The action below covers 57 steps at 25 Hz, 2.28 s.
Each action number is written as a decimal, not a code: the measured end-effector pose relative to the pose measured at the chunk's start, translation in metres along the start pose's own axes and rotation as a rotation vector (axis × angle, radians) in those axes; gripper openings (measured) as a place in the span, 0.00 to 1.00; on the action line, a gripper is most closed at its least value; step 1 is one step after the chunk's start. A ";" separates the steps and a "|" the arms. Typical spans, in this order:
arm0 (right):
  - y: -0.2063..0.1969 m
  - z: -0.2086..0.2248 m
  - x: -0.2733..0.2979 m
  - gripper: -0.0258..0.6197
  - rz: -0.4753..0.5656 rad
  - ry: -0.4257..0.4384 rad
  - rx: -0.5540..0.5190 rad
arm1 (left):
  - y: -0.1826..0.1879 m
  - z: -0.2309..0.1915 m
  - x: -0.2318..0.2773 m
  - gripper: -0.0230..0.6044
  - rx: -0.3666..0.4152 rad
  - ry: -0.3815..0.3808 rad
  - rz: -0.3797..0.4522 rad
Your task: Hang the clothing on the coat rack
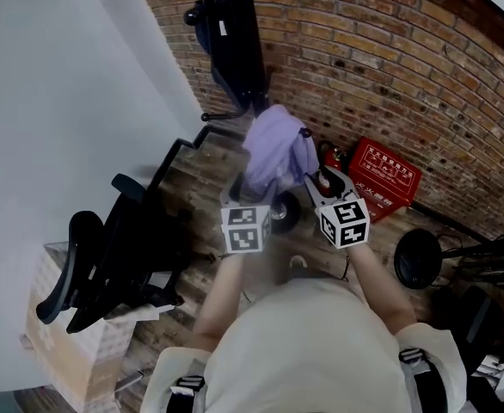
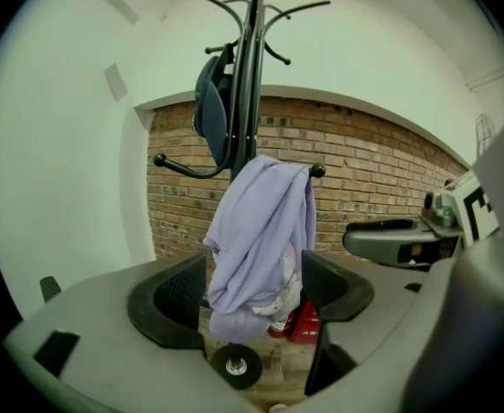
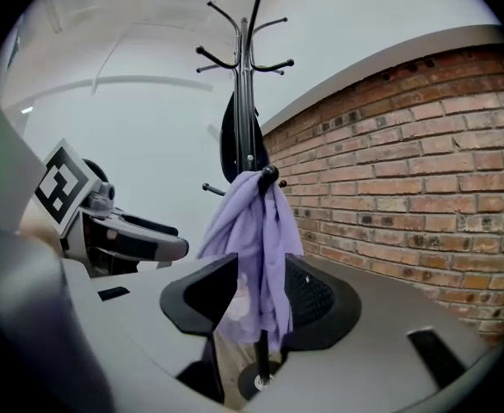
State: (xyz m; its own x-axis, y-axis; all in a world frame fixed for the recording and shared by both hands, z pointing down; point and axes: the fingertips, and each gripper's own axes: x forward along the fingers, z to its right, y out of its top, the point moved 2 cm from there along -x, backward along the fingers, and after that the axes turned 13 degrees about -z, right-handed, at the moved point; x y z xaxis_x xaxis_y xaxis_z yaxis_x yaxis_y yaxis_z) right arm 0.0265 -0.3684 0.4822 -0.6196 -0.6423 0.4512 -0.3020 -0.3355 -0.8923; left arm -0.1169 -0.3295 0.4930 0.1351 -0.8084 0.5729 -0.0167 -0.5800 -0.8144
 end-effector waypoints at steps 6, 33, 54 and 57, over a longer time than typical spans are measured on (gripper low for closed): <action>-0.004 -0.035 -0.032 0.26 0.030 -0.001 -0.005 | -0.019 -0.003 -0.037 0.55 -0.014 0.011 0.013; -0.018 -0.146 -0.163 0.09 0.162 0.022 -0.010 | -0.094 0.021 -0.193 0.13 -0.092 0.019 0.128; -0.039 -0.163 -0.181 0.06 0.155 0.047 -0.001 | -0.114 0.037 -0.210 0.08 -0.106 -0.017 0.142; -0.039 -0.162 -0.181 0.04 0.146 0.042 -0.004 | -0.112 0.039 -0.210 0.08 -0.103 -0.021 0.142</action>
State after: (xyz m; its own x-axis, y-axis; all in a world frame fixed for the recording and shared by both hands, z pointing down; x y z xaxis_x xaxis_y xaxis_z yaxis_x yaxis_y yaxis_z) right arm 0.0325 -0.1275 0.4328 -0.6869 -0.6545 0.3159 -0.2091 -0.2383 -0.9484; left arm -0.1047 -0.0905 0.4603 0.1448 -0.8813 0.4498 -0.1387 -0.4682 -0.8727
